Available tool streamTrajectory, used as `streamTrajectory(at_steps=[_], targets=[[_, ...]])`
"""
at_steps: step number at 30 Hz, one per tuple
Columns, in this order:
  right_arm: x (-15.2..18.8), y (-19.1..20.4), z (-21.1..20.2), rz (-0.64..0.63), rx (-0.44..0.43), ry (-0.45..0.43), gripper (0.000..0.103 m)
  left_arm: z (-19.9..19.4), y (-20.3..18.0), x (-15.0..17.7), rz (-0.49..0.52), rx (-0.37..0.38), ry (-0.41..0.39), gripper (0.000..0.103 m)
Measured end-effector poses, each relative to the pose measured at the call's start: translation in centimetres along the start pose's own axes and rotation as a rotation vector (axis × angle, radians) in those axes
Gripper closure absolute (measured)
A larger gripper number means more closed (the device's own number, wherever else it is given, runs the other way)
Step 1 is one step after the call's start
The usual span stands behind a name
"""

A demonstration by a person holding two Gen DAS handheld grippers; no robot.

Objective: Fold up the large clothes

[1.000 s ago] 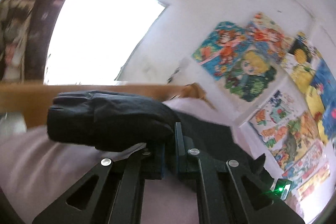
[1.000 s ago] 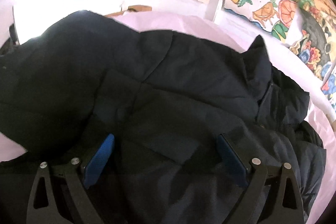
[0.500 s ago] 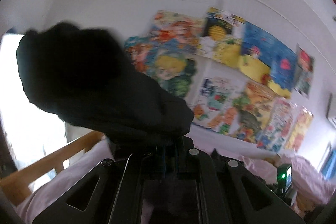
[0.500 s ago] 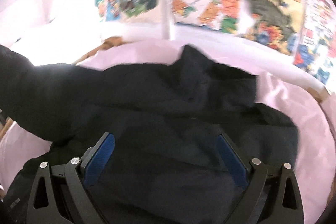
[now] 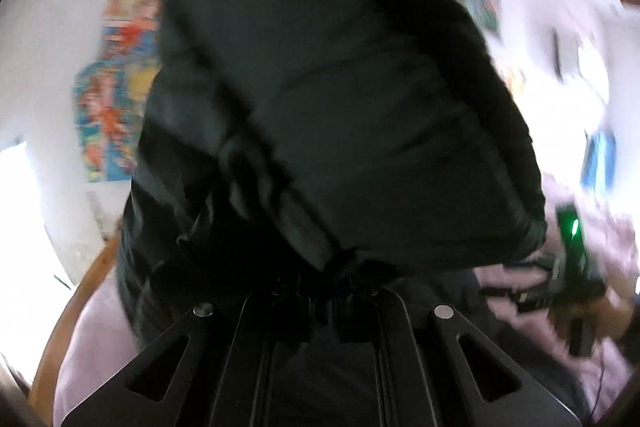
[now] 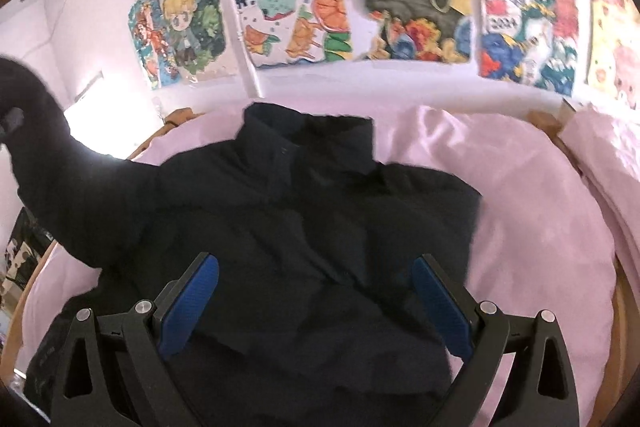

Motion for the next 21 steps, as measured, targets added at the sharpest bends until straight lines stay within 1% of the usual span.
streamTrajectory(at_steps=[1,3,8,9,12,14,15,17,20,21], targets=[[0.3,-0.6,-0.1,0.006,0.007,0.003,0.005,1.4,-1.7,0.6,0.037,0.013,0.030,0.100],[1.1,-1.9,-0.5,0.026,0.023,0.011,0.005,3.8,-4.3,1.9,0.076,0.043,0.072,0.100],[2.3,-4.9,-1.6,0.130,0.011,-0.009,0.005,8.9,-8.6,5.4,0.111,0.102,0.174,0.100],[2.4,-5.4,-1.9,0.156,-0.002,-0.020,0.005,9.2,-8.9,6.3,0.114,0.107,0.188,0.100],[2.7,-6.9,-2.6,0.235,-0.057,-0.052,0.005,11.3,-10.4,8.8,0.132,0.148,0.232,0.100],[3.0,-7.7,-2.9,0.292,-0.098,-0.063,0.005,12.7,-11.7,10.5,0.162,0.173,0.268,0.100],[3.2,-8.1,-3.0,0.323,-0.127,-0.066,0.005,11.8,-12.2,11.8,0.172,0.180,0.278,0.100],[3.7,-8.7,-3.0,0.373,-0.181,-0.068,0.005,12.7,-12.9,13.6,0.195,0.199,0.314,0.101],[4.5,-9.3,-2.5,0.443,-0.260,-0.047,0.005,13.3,-13.8,15.1,0.233,0.199,0.349,0.101],[4.9,-9.5,-2.2,0.462,-0.274,-0.038,0.005,12.9,-14.5,15.5,0.240,0.202,0.355,0.101]])
Point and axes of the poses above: each gripper's, at about its wrist camera, not at the fingertips, and z roughly the way its jaws point, y to its left, x to its underside, the point moved 5 cm from there along z, roughly the way its jaws point, and after that the axes turned 10 degrees about -x, right-handed, at the moved point
